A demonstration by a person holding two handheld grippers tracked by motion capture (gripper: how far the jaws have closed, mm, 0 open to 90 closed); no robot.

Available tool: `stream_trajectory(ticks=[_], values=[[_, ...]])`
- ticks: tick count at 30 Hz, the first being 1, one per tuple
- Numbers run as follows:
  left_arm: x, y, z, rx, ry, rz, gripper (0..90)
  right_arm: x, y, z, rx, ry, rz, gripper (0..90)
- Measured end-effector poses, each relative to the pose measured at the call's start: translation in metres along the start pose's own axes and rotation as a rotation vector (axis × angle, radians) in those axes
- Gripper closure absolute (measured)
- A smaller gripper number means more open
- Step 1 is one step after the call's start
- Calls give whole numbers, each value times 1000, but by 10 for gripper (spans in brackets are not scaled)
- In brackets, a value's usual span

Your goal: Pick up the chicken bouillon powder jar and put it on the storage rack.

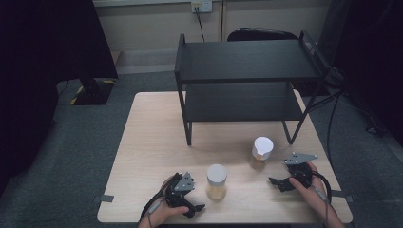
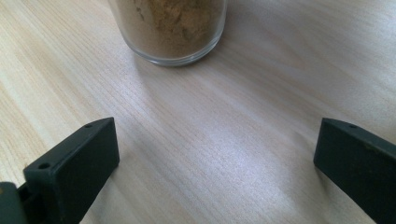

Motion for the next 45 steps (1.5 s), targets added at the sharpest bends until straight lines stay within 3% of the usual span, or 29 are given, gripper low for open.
stream_trajectory(ticks=[6,45], values=[[-2,-1,3,-16,8,5,24,0,0,0,0,0,0,0],[-7,2,34,-79,-136,-83,22,0,0,0,0,0,0,0]])
Point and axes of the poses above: each handheld gripper's, and its own axes: x roughly forward along the jaws, z roughly out of its top, y roughly to its left, the point moved 3 cm from there along x, roughly forward along the jaws, and after that the axes turned 6 degrees about y, right-handed, at the moved point
